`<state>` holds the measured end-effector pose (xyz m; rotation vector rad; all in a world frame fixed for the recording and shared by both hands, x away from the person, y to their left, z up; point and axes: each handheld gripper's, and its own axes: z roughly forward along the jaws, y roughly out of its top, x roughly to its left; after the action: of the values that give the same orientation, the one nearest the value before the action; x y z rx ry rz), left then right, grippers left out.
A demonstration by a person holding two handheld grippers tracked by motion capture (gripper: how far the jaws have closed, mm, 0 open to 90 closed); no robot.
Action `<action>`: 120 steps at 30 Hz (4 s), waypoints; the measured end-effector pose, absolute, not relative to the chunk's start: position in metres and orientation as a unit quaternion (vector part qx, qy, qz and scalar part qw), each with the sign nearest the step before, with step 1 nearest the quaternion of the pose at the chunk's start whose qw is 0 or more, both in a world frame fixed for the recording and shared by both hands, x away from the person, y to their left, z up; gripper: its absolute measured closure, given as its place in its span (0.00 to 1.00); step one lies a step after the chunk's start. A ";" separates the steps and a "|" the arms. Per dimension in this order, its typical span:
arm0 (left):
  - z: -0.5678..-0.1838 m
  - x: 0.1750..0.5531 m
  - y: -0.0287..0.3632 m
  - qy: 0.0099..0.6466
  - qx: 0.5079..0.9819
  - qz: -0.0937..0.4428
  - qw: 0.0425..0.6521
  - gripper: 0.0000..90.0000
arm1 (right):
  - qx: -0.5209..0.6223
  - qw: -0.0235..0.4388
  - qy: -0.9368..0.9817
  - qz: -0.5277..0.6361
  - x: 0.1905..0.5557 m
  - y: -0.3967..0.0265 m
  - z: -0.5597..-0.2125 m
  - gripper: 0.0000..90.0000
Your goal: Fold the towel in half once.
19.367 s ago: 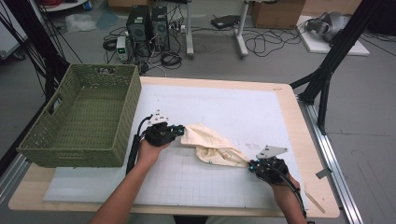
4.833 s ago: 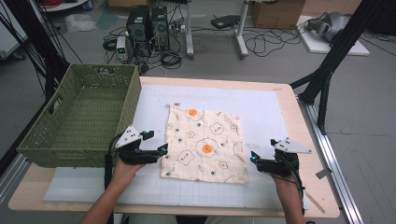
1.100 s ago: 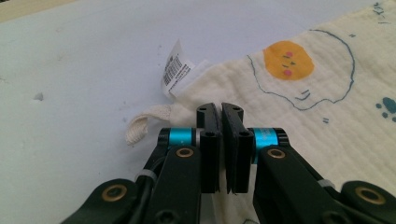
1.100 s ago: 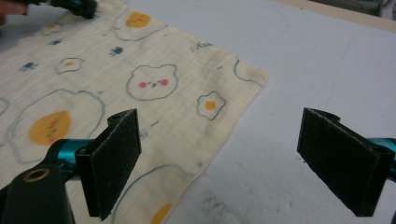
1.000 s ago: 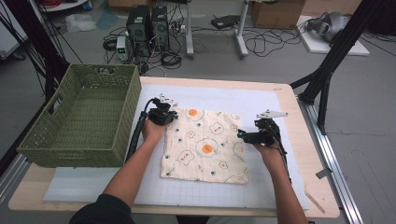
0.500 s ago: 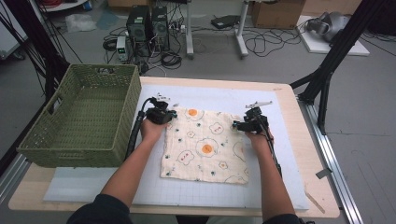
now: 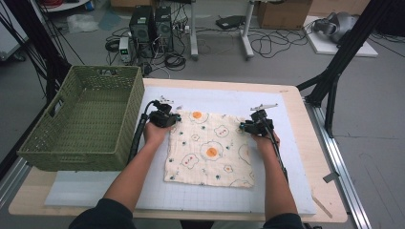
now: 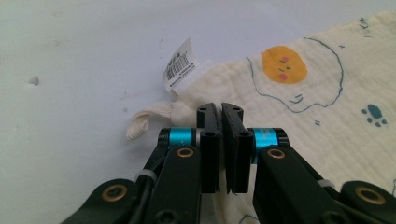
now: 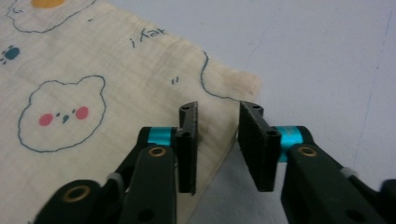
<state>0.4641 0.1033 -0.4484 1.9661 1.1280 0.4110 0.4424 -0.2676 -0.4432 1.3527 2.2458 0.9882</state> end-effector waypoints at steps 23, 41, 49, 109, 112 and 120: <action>-0.407 0.446 0.117 0.425 0.736 0.202 0.487 0.96 | 0.435 0.238 0.784 0.374 0.431 -0.260 -0.407 0.97; -0.403 0.393 0.124 0.378 0.740 0.196 0.521 0.96 | 0.388 0.241 0.798 0.392 0.388 -0.259 -0.397 0.97; -0.409 0.371 0.127 0.367 0.741 0.201 0.525 0.95 | 0.374 0.236 0.804 0.398 0.371 -0.261 -0.397 0.97; -0.434 0.362 0.135 0.358 0.786 0.109 0.493 0.97 | 0.393 0.190 0.778 0.451 0.312 -0.292 -0.418 0.70; -0.429 0.355 0.138 0.349 0.780 0.111 0.507 0.98 | 0.401 0.191 0.772 0.455 0.312 -0.293 -0.417 0.67; -0.425 0.339 0.141 0.338 0.772 0.112 0.527 0.98 | 0.428 0.190 0.767 0.439 0.334 -0.278 -0.418 0.42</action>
<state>0.3387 0.1411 -0.4247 1.8442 0.8078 0.2678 0.3343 -0.2778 -0.4179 1.2026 2.1551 1.2346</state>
